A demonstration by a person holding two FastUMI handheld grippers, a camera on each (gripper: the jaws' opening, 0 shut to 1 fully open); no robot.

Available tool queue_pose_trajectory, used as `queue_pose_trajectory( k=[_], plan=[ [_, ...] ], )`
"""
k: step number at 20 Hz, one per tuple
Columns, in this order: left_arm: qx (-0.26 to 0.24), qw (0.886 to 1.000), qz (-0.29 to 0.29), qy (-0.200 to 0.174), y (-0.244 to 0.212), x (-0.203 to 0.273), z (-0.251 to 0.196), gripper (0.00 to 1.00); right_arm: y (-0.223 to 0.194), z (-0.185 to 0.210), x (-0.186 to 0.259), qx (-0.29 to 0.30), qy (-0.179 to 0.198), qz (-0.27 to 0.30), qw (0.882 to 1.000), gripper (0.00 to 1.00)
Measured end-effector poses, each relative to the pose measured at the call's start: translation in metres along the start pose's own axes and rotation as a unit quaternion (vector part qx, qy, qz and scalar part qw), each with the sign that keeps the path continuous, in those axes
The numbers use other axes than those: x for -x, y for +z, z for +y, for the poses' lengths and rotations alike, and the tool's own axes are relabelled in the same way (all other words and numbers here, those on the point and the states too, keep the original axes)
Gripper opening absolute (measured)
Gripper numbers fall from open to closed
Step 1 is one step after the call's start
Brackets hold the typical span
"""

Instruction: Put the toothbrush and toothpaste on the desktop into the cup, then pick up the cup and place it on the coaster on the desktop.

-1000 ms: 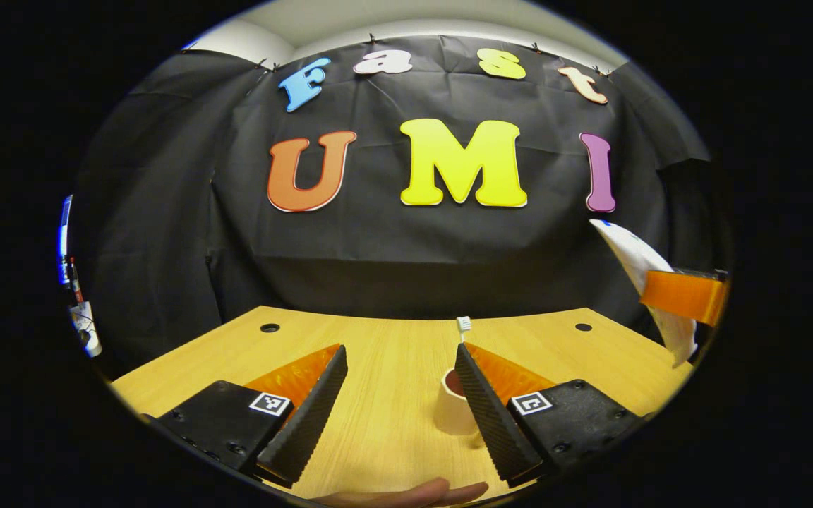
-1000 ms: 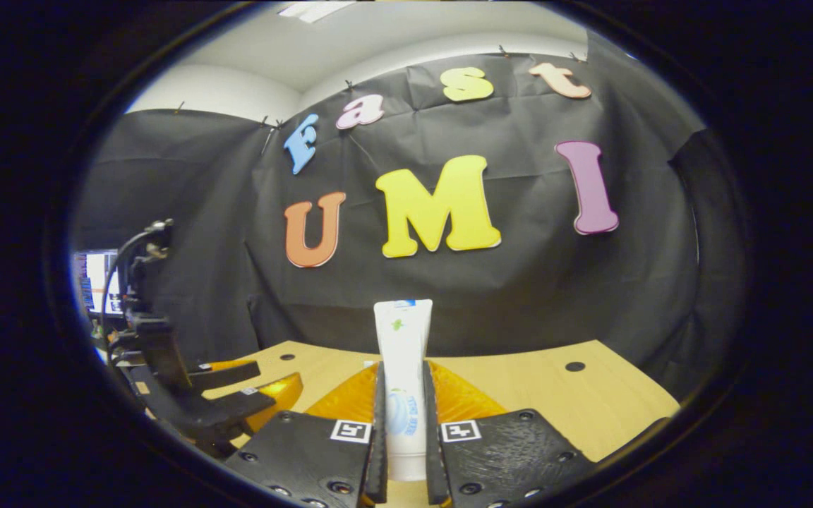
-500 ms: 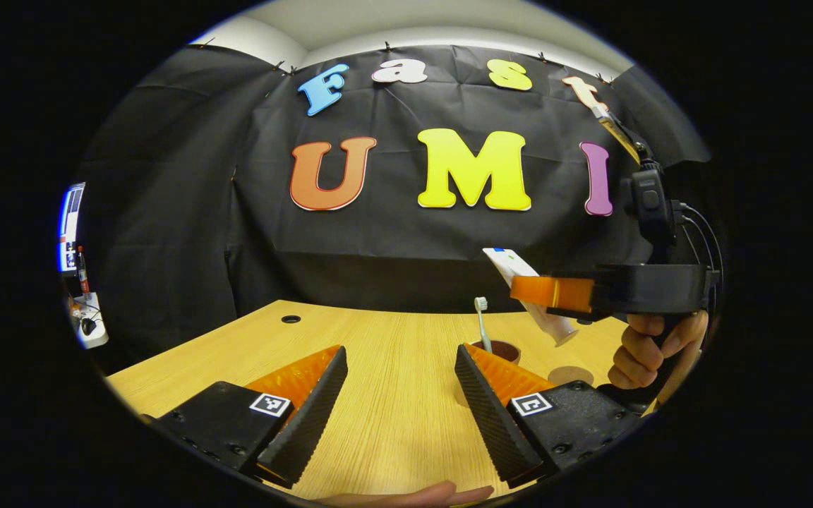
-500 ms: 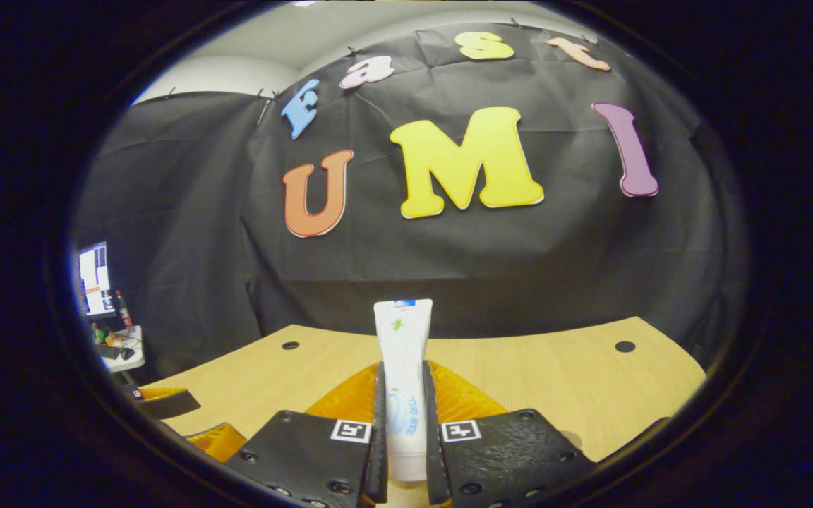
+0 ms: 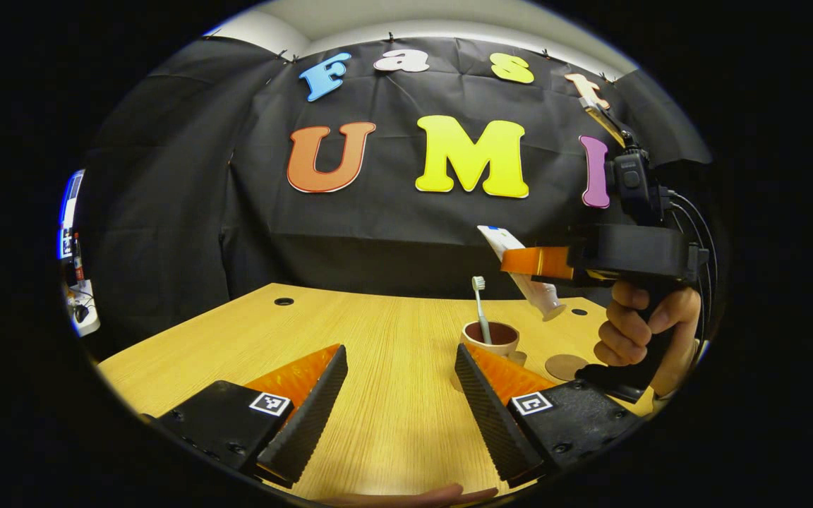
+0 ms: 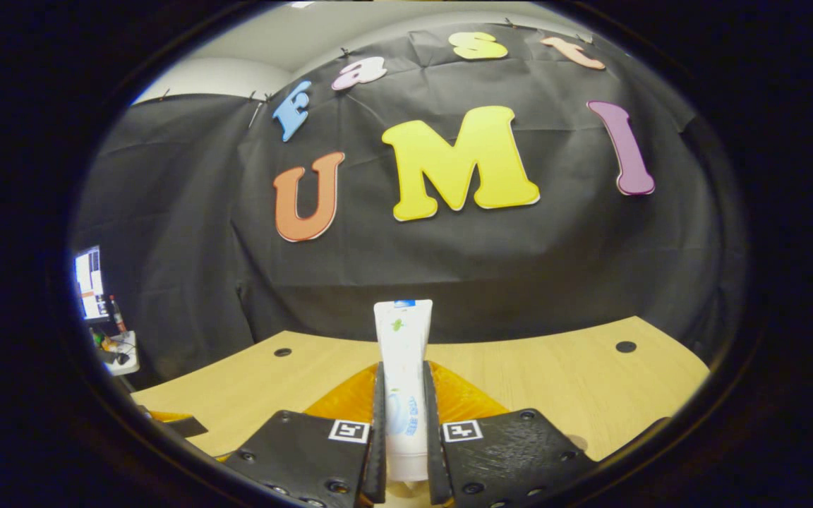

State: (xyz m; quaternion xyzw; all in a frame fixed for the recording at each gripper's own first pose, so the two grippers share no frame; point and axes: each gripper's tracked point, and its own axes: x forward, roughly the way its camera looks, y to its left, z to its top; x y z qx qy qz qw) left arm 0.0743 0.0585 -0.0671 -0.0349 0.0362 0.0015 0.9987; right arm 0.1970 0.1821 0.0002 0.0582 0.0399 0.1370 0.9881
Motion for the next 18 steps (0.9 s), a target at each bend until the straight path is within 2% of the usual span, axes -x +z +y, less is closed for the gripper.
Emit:
queue_pose_trajectory(
  k=[13,15,16,18],
  plan=[
    [-0.023,0.999,-0.019,-0.025,0.005,0.020,-0.022,0.97,-0.013,0.010,-0.012,0.015,0.005,0.013,1.000,0.25],
    [-0.021,0.999,-0.015,-0.025,0.001,0.019,-0.022,0.98,-0.015,0.015,-0.006,0.018,0.023,0.015,0.999,0.32],
    [-0.020,0.999,-0.013,-0.024,0.001,0.019,-0.023,0.98,-0.012,0.016,-0.001,0.019,0.030,0.015,0.999,0.53],
    [-0.020,0.999,-0.010,-0.023,-0.001,0.017,-0.023,0.98,-0.008,0.007,0.005,0.035,0.016,0.014,0.999,0.95]
  ],
)
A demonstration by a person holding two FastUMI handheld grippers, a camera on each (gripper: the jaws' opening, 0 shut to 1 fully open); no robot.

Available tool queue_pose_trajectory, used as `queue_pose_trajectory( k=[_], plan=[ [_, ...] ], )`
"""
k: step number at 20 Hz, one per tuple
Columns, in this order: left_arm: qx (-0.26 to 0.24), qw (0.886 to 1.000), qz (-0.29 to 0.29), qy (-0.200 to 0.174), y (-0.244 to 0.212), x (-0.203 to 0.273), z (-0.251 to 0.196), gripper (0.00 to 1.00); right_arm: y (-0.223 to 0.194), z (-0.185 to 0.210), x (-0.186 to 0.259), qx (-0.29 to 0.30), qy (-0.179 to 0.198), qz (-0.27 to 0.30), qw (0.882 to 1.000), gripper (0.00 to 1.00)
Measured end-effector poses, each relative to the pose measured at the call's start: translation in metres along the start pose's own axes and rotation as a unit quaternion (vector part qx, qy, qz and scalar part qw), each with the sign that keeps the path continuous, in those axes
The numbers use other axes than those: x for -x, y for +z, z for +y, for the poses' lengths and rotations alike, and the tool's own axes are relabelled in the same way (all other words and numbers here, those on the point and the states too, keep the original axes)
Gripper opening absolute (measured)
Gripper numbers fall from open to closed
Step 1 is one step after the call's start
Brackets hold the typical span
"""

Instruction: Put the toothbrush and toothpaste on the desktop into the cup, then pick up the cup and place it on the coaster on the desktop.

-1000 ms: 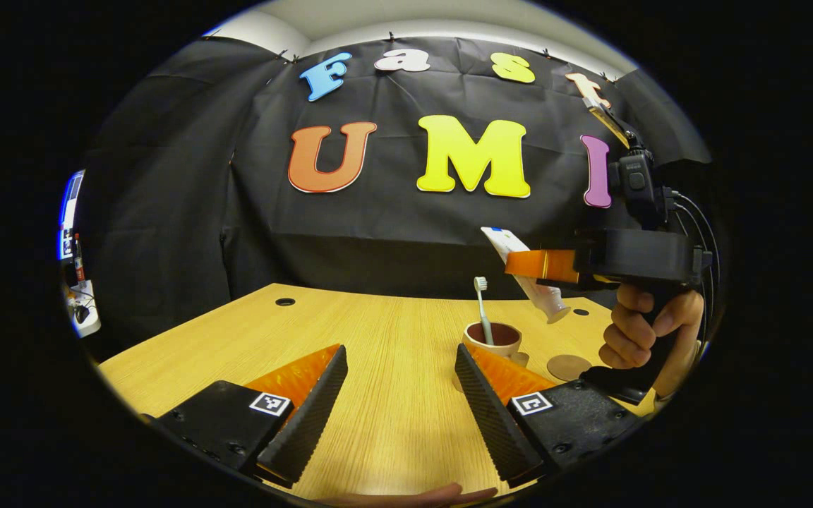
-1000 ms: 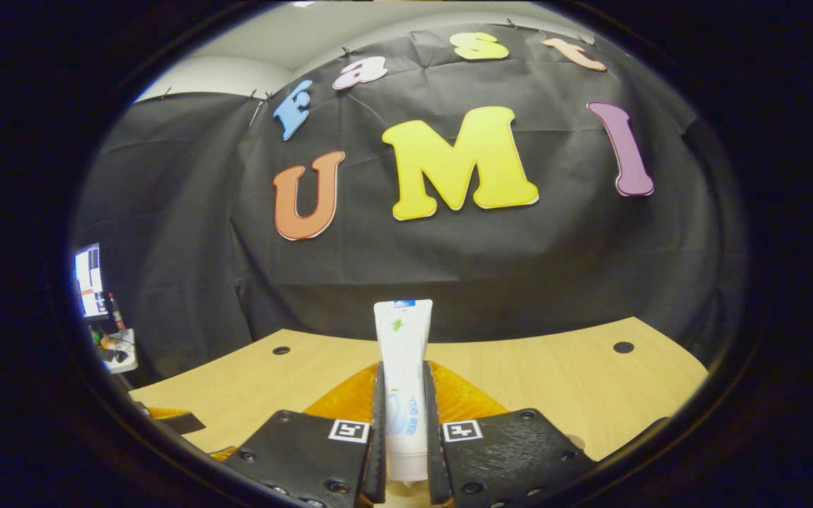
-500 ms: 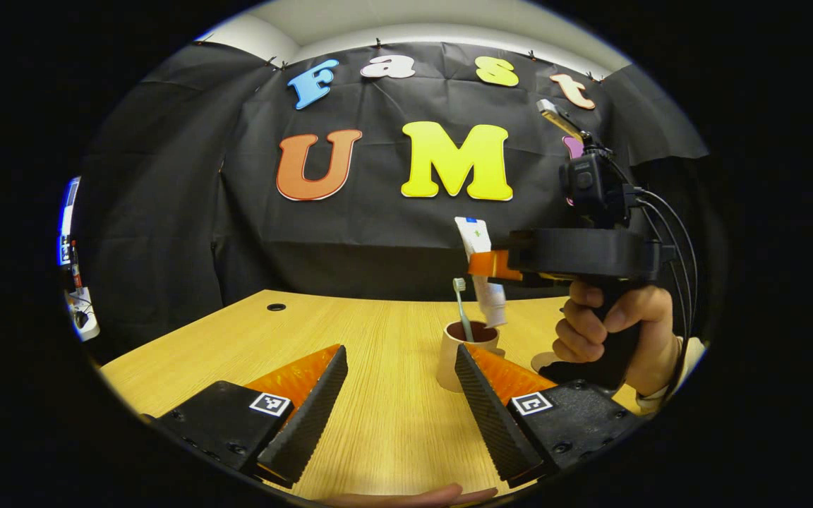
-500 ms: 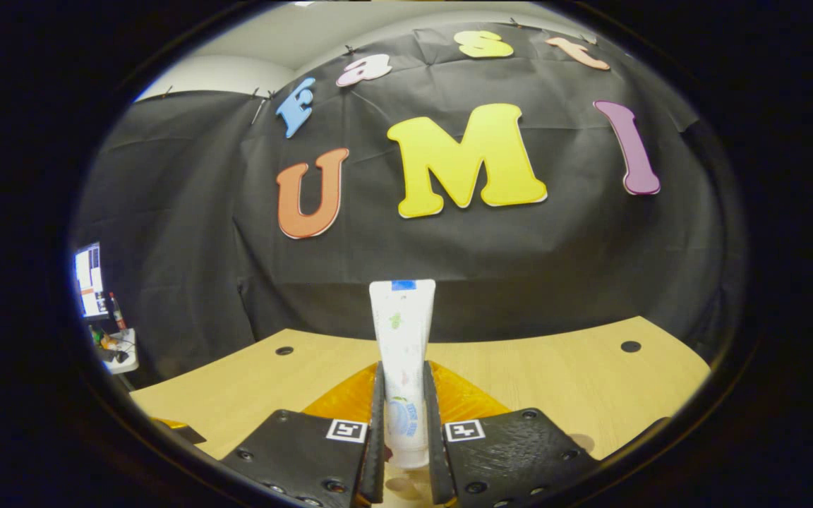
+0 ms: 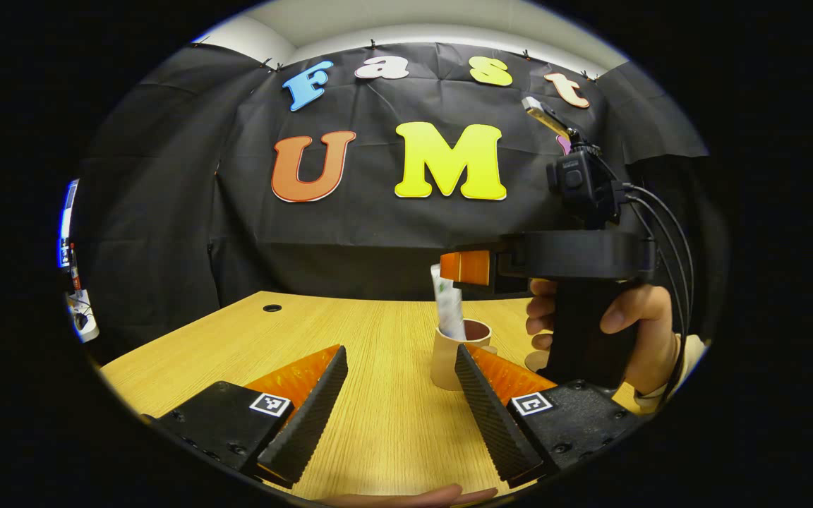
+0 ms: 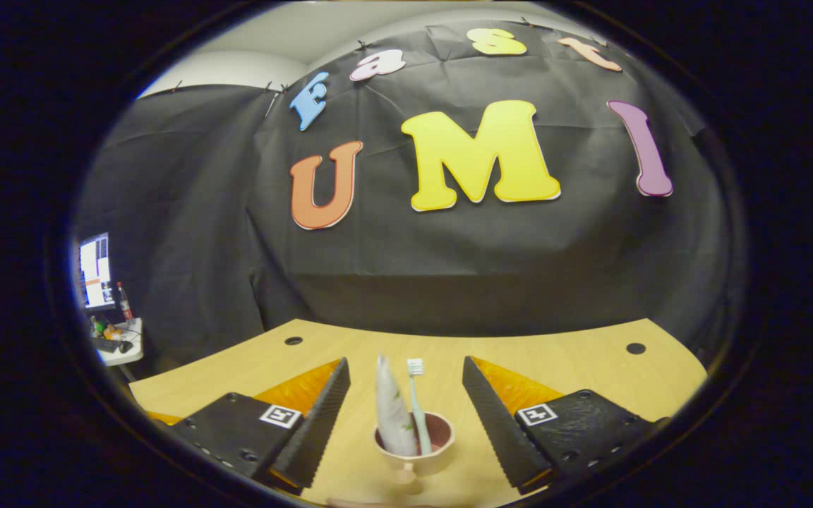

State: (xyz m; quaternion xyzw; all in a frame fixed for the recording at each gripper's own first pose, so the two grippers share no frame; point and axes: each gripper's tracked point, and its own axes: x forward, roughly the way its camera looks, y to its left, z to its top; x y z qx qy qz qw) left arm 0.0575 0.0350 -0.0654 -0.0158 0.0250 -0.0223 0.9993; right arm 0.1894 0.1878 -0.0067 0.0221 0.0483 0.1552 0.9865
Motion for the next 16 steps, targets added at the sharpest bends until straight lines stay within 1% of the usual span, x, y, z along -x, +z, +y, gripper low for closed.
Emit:
queue_pose_trajectory(
  k=[1,3,6,7,9,11,16],
  plan=[
    [-0.001,1.000,0.001,0.002,0.000,-0.002,0.000,0.98,0.001,-0.005,0.003,0.010,-0.009,-0.001,1.000,0.98],
    [-0.001,1.000,0.004,0.004,0.000,-0.005,-0.002,0.98,0.006,-0.013,0.015,0.029,-0.019,-0.007,0.999,0.98],
    [-0.002,1.000,0.010,0.004,-0.001,-0.010,-0.010,0.98,0.019,-0.032,0.038,0.040,-0.040,-0.028,0.998,0.96],
    [-0.005,1.000,0.010,0.004,0.000,-0.012,-0.012,0.97,0.022,-0.039,0.047,0.041,-0.046,-0.033,0.998,0.98],
    [-0.014,1.000,0.008,0.008,0.005,-0.015,-0.017,0.98,0.028,-0.050,0.069,0.038,-0.049,-0.046,0.997,0.98],
    [-0.018,1.000,0.010,0.002,0.011,-0.020,-0.028,0.97,0.033,-0.061,0.095,0.030,-0.049,-0.062,0.996,0.98],
    [-0.014,0.999,0.041,-0.009,0.028,-0.030,-0.053,0.96,0.033,-0.092,0.156,0.023,-0.053,-0.094,0.994,0.98]
  ],
)
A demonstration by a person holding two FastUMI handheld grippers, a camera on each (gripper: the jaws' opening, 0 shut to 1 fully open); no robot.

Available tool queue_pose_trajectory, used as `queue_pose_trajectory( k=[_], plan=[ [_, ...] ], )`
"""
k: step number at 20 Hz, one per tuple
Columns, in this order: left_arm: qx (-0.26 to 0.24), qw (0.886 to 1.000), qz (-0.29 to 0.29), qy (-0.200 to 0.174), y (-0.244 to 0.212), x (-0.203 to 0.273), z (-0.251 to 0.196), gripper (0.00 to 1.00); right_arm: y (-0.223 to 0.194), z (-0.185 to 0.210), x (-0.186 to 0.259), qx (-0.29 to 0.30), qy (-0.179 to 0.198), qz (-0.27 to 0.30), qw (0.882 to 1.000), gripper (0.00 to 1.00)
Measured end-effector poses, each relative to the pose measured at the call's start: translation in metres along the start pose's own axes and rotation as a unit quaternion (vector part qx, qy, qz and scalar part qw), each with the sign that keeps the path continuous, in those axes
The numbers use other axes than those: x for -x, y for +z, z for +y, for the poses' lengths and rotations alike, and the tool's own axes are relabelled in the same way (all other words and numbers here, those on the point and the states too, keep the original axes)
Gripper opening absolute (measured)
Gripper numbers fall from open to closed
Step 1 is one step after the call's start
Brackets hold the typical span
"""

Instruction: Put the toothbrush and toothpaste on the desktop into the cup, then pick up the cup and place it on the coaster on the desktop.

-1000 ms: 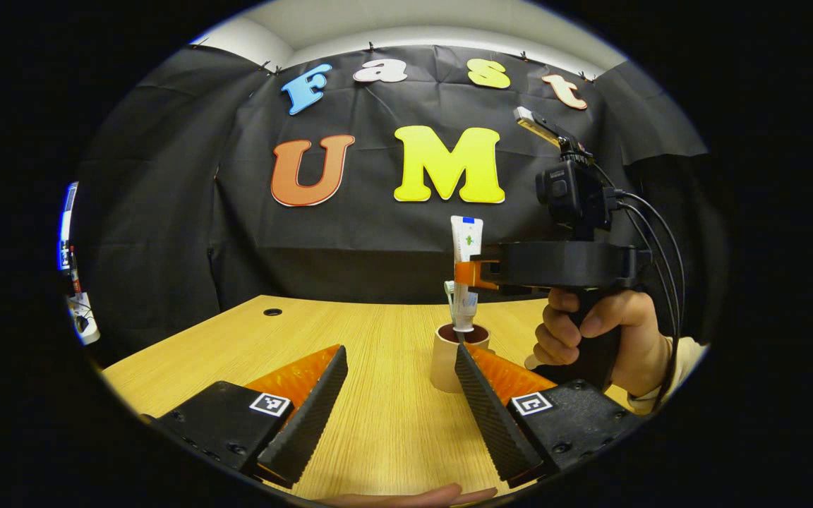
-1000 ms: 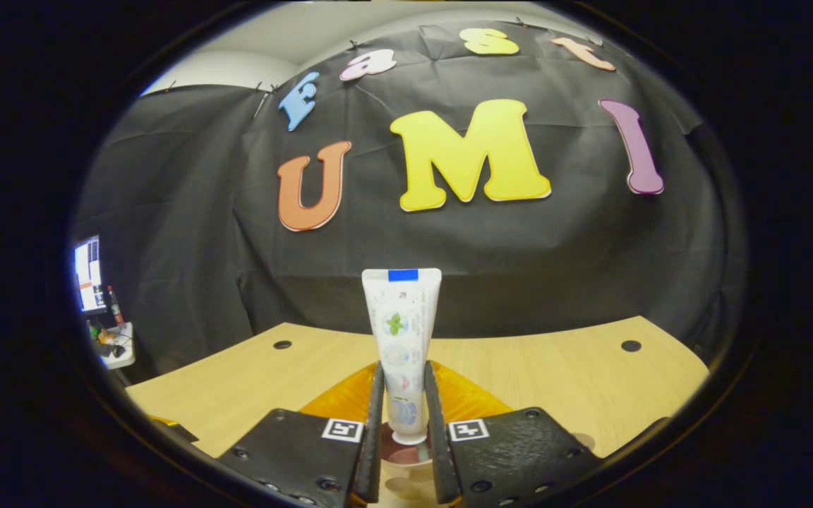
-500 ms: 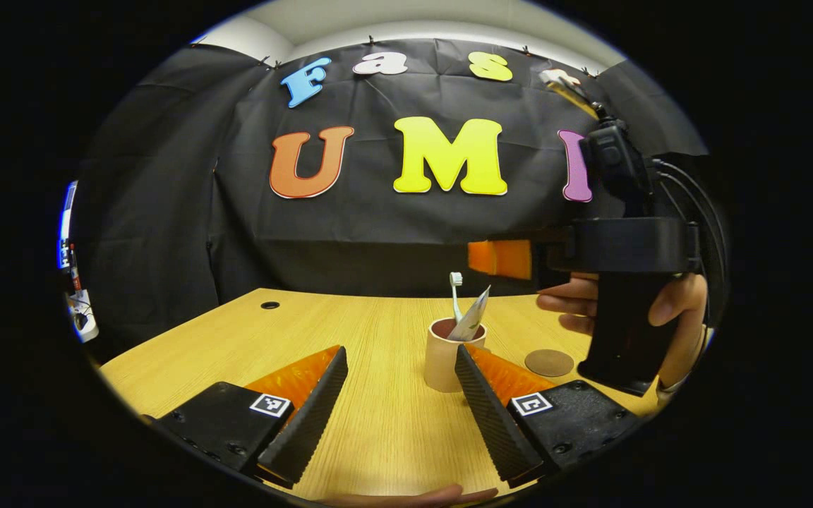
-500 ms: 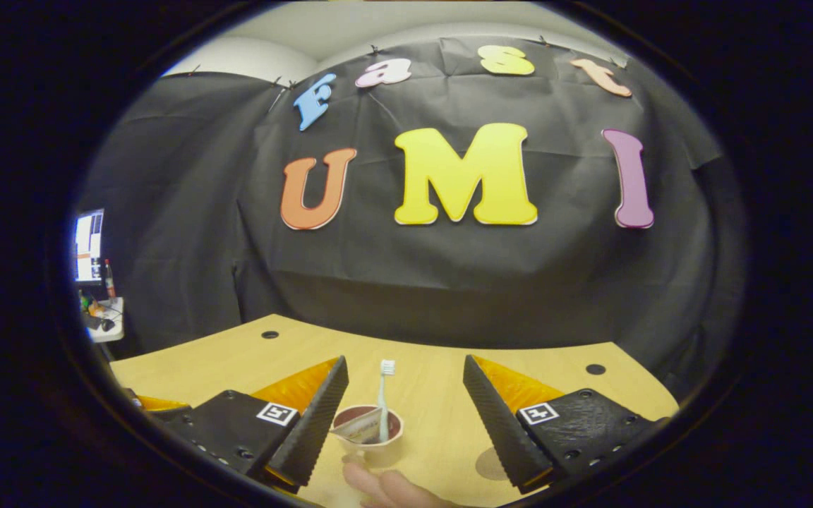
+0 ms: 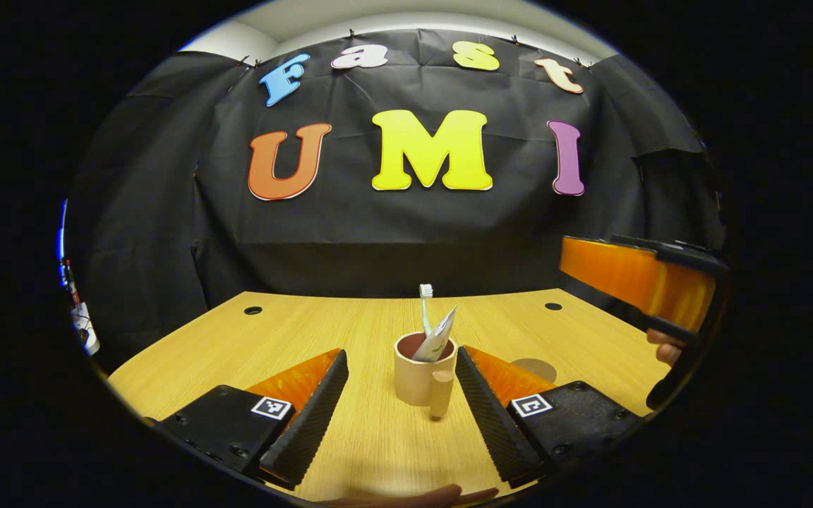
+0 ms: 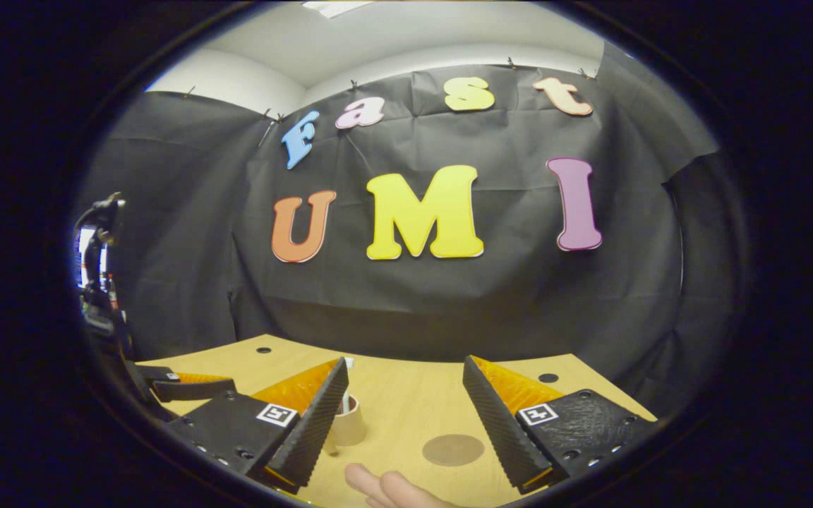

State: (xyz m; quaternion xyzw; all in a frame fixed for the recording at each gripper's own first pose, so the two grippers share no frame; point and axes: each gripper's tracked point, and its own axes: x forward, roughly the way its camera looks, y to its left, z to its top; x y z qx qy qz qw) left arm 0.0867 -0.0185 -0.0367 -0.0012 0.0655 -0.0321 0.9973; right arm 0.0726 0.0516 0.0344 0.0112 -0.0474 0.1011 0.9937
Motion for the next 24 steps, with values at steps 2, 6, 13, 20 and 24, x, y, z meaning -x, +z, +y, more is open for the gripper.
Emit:
queue_pose_trajectory(
  k=[2,6,13,20,24],
  plan=[
    [0.007,1.000,0.019,-0.011,0.007,-0.007,-0.013,0.97,0.003,-0.020,0.020,-0.002,-0.011,-0.014,1.000,0.98],
    [0.009,0.995,0.095,-0.013,0.004,-0.023,-0.026,0.96,0.003,-0.050,0.051,-0.032,-0.016,-0.034,0.999,0.97],
    [0.071,0.954,0.292,0.002,-0.027,-0.059,-0.021,0.97,-0.018,-0.075,0.072,-0.020,-0.011,-0.034,0.999,0.99],
    [0.075,0.894,0.442,0.012,-0.054,-0.072,-0.030,0.90,-0.027,-0.086,0.075,-0.036,0.001,-0.036,0.999,0.95],
    [0.074,0.877,0.473,0.029,-0.058,-0.083,-0.024,0.84,-0.026,-0.098,0.075,-0.050,-0.003,-0.037,0.998,0.95]
  ],
)
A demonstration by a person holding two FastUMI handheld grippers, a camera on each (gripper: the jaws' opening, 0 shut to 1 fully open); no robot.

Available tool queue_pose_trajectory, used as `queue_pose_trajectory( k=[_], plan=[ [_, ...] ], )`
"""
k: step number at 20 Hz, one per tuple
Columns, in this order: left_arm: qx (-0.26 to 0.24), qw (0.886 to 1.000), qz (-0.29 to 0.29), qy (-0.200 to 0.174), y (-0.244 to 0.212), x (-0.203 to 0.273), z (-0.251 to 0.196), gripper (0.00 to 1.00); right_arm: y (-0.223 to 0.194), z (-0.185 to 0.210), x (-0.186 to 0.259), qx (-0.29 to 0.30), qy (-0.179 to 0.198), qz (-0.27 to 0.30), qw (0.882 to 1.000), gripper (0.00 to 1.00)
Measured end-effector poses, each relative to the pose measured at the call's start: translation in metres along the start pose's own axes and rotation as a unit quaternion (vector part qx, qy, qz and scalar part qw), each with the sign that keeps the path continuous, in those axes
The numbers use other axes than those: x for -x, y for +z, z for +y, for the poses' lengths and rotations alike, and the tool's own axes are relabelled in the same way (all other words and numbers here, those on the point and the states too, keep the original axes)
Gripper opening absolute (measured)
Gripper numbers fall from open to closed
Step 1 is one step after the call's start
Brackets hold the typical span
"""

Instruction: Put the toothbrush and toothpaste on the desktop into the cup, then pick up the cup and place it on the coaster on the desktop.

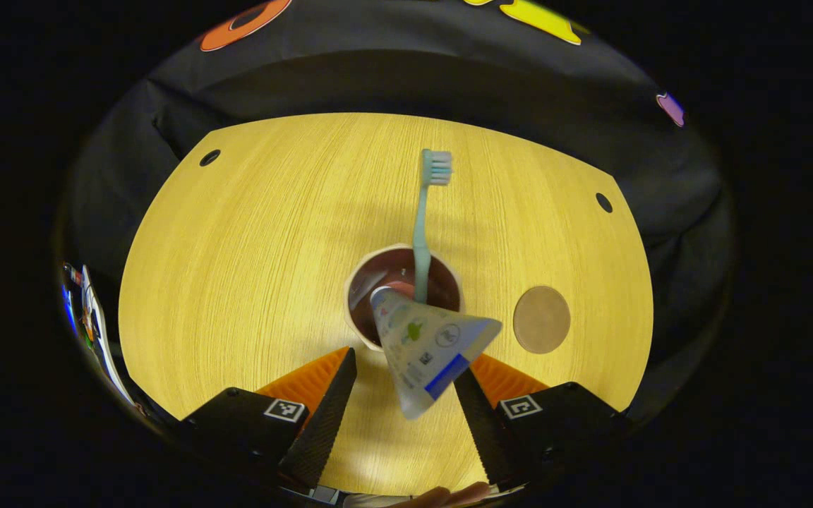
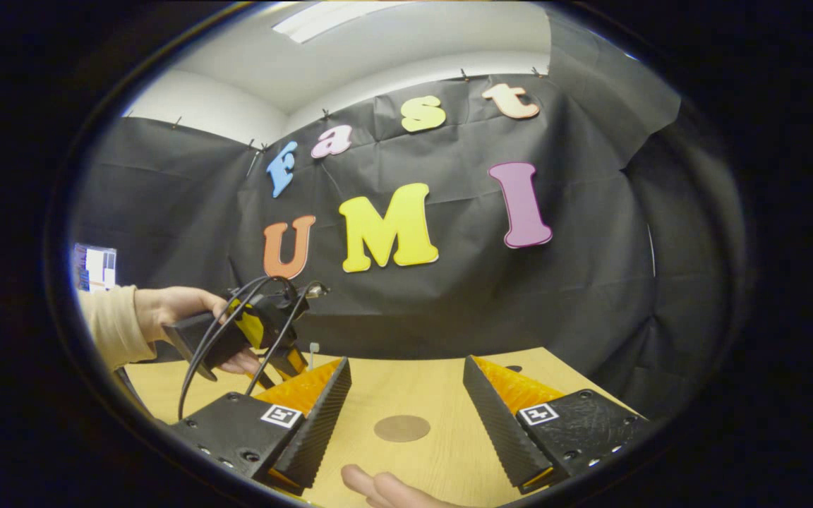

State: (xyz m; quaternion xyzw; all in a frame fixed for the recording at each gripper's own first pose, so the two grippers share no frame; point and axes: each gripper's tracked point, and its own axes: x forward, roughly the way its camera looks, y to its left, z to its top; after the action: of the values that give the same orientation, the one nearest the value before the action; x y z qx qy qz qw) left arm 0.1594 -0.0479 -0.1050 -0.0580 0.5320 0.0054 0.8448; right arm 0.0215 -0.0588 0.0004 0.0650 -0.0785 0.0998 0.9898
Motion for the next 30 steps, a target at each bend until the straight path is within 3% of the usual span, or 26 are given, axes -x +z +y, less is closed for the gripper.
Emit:
queue_pose_trajectory(
  k=[2,4,9,10,14,16,22,26,30],
  plan=[
    [0.008,1.000,0.018,-0.017,0.003,-0.003,-0.005,0.81,0.002,-0.004,-0.001,-0.016,-0.001,-0.001,1.000,0.99],
    [0.016,0.999,0.040,-0.026,0.006,-0.003,-0.009,0.72,0.000,-0.006,-0.002,-0.026,-0.002,0.001,1.000,0.92],
    [0.028,0.996,0.075,-0.034,0.029,0.005,-0.015,0.51,-0.006,-0.008,-0.007,-0.043,-0.001,0.016,0.999,0.95],
    [0.028,0.996,0.077,-0.034,0.036,0.008,-0.016,0.43,-0.007,-0.008,-0.007,-0.046,-0.001,0.018,0.999,0.95],
    [0.030,0.997,0.069,-0.033,0.075,0.034,-0.022,0.36,-0.008,-0.009,-0.006,-0.046,-0.002,0.021,0.999,0.99],
    [0.032,0.996,0.067,-0.045,0.096,0.052,-0.028,0.35,-0.007,-0.008,-0.007,-0.043,-0.001,0.018,0.999,0.95],
    [0.002,0.999,0.021,-0.032,0.192,0.129,-0.050,0.35,-0.007,-0.003,-0.006,-0.035,0.000,0.016,0.999,0.95],
    [-0.040,0.998,0.016,-0.043,0.255,0.174,-0.099,0.35,-0.006,-0.004,-0.006,-0.040,-0.004,0.013,0.999,0.92],
    [-0.080,0.995,0.025,-0.050,0.321,0.205,-0.161,0.35,0.000,-0.014,-0.006,-0.036,-0.019,0.003,0.999,0.95]
  ],
)
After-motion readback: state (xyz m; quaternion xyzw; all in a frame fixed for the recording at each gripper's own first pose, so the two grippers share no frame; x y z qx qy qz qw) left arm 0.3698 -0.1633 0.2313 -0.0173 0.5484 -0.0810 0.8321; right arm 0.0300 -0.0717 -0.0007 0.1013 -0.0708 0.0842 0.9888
